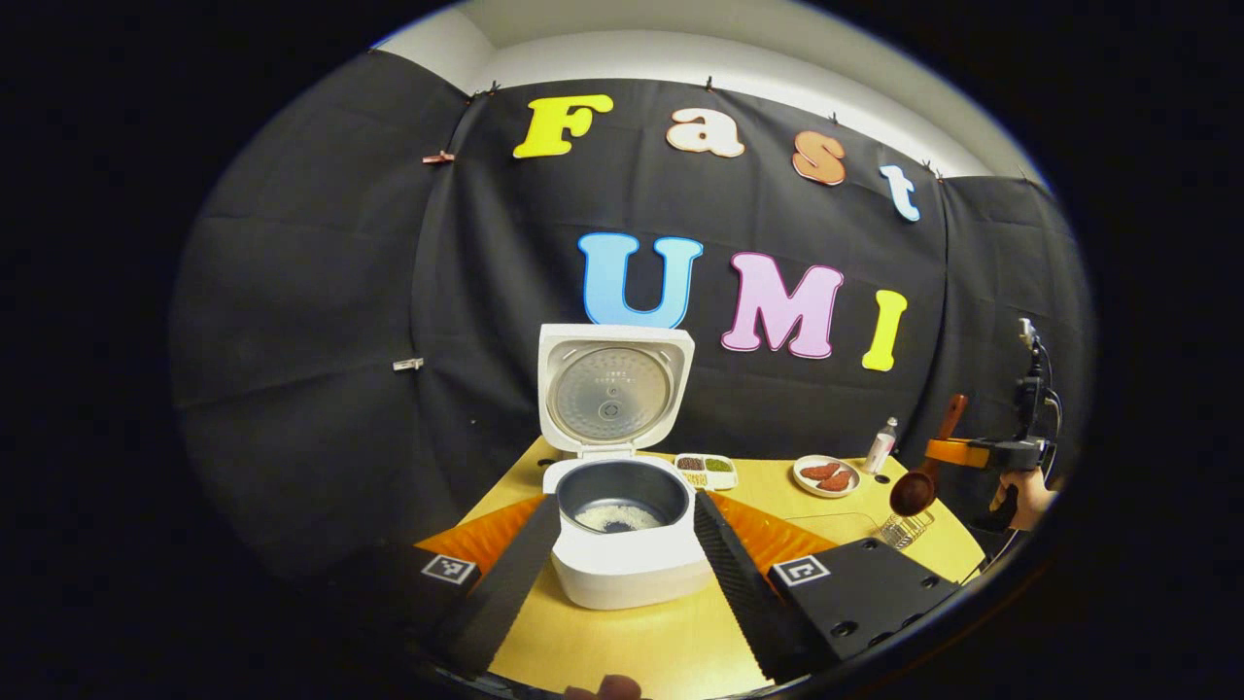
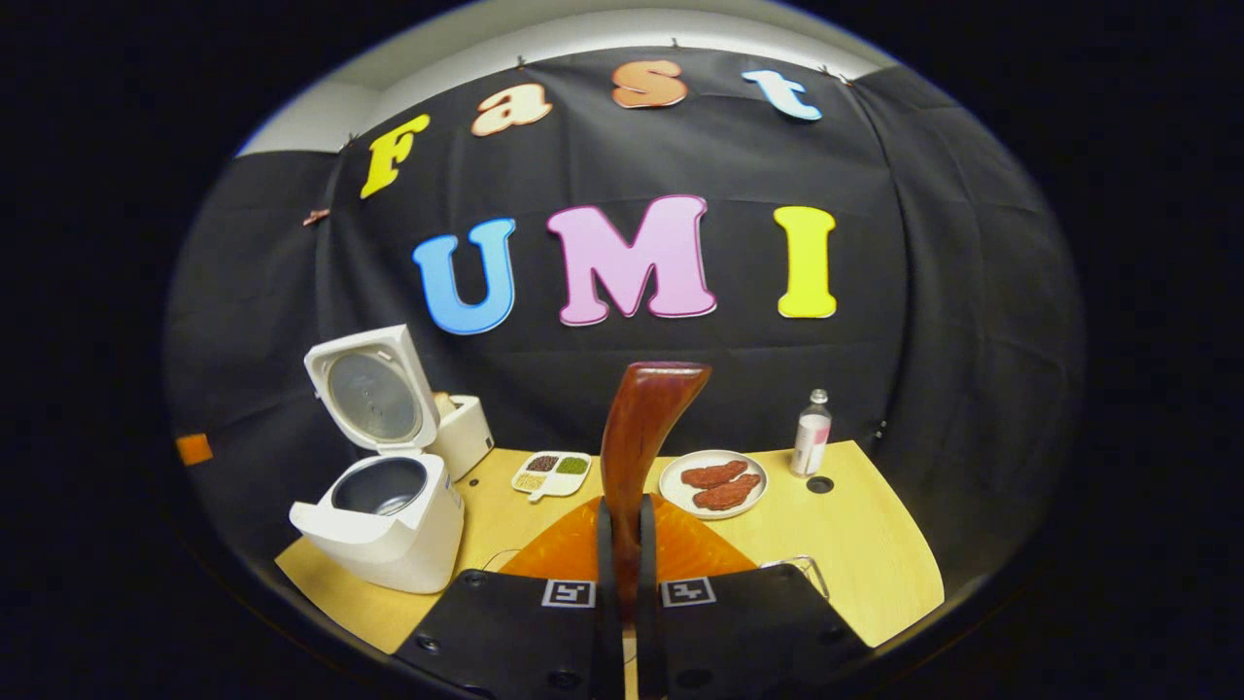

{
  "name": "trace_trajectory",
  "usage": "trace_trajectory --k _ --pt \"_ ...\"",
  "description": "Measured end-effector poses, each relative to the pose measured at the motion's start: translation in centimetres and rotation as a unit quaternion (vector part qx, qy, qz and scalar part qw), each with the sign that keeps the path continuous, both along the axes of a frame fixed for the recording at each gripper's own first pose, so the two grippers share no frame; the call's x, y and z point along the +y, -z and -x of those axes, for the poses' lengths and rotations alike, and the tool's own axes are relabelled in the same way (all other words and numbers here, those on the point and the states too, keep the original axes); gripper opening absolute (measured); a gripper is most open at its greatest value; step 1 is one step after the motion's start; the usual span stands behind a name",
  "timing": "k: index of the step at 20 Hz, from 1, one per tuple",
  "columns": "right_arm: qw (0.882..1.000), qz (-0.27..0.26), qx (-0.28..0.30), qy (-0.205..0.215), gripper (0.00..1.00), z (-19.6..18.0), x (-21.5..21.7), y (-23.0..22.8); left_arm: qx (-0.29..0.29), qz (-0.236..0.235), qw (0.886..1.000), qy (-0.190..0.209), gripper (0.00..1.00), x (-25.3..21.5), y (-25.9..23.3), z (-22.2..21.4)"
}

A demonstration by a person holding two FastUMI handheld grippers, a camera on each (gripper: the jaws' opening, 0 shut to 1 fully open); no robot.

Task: Close the left gripper, press the button to open the rice cooker; take a wooden spoon from the chopstick holder with the right hand, scoop a spoonful of rice and pour it into the rice cooker, then put the wooden spoon back into the chopstick holder.

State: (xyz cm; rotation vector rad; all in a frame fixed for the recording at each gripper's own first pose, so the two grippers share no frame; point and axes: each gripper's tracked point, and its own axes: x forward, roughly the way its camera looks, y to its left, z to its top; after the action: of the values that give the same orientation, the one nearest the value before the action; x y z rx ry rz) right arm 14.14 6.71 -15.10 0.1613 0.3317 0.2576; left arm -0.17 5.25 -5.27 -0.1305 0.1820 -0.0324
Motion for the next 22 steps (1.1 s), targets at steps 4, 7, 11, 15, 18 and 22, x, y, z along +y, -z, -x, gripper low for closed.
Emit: trace_trajectory --k 4,7,11,15,18,22 --pt "0.997 0.065 0.014 -0.027 0.10 -0.5 4.7 4.2 0.003 -0.001 1.000 0.001 0.95 1.4 0.7 -0.9" --pt "0.992 0.110 0.037 -0.042 0.10 -0.9 5.5 8.3 0.013 -0.008 1.000 0.002 0.95 1.7 1.5 -1.4" --pt "0.981 0.183 0.039 -0.049 0.10 -1.7 5.3 12.4 0.021 -0.001 1.000 0.002 0.96 1.9 2.1 -1.9" --pt "0.969 0.234 0.041 -0.061 0.14 -1.4 6.5 15.1 0.026 -0.007 1.000 0.000 0.95 2.8 2.6 -2.3" --pt "0.966 0.255 0.034 -0.039 0.10 -1.3 7.0 16.0 0.025 -0.007 1.000 -0.001 0.95 3.6 2.5 -2.6" --pt "0.975 0.209 0.072 0.002 0.10 -0.3 8.3 17.1 0.026 0.001 1.000 -0.007 0.95 4.3 2.9 -2.1"
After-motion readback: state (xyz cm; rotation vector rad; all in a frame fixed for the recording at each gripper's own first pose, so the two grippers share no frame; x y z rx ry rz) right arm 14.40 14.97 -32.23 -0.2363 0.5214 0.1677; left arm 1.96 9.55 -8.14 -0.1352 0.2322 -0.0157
